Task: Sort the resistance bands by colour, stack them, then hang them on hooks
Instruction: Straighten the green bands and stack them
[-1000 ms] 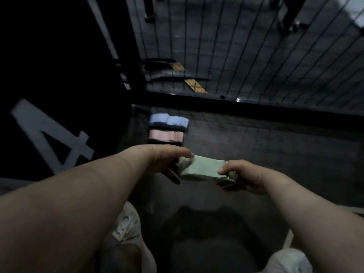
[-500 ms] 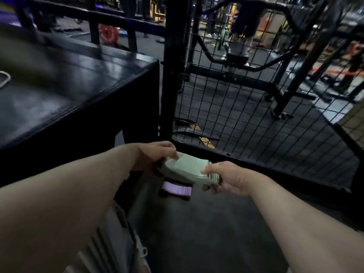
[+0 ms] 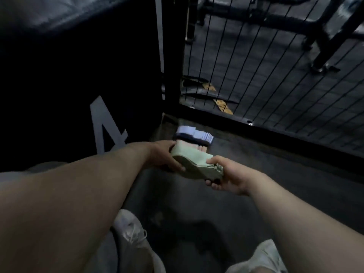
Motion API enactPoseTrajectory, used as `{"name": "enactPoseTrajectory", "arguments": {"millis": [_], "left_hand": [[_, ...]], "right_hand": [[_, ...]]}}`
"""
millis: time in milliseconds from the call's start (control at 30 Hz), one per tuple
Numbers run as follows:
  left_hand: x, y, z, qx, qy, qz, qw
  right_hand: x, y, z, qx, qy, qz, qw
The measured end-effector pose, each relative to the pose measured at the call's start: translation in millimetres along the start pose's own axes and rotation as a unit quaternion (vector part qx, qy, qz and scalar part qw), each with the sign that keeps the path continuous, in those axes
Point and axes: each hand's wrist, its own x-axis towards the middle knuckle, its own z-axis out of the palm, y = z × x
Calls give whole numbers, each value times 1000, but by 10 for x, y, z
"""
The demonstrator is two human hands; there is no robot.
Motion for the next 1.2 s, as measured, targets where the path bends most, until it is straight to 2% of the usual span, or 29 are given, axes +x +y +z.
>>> {"name": "enactPoseTrajectory", "arguments": {"millis": [233,600,767,967,1200], "left_hand": [[826,-740,263,113,31,-76,990],[1642,-1346,373,139,17,-125,982],[1790,-1517,527,155,27,-117,981],[1829,-1577,574,152,60,-129,978],[1805,-1526,698,126,64,-212,967]], "right_hand": [[933,410,-95,-46,28,80,995],[1688,722,-91,-64,129,88,986],[1844,750,-118,-201,154,81,964],[1927,782,-101,-314,180,81,929],[1842,912,-61,-237,190,49,952]]}}
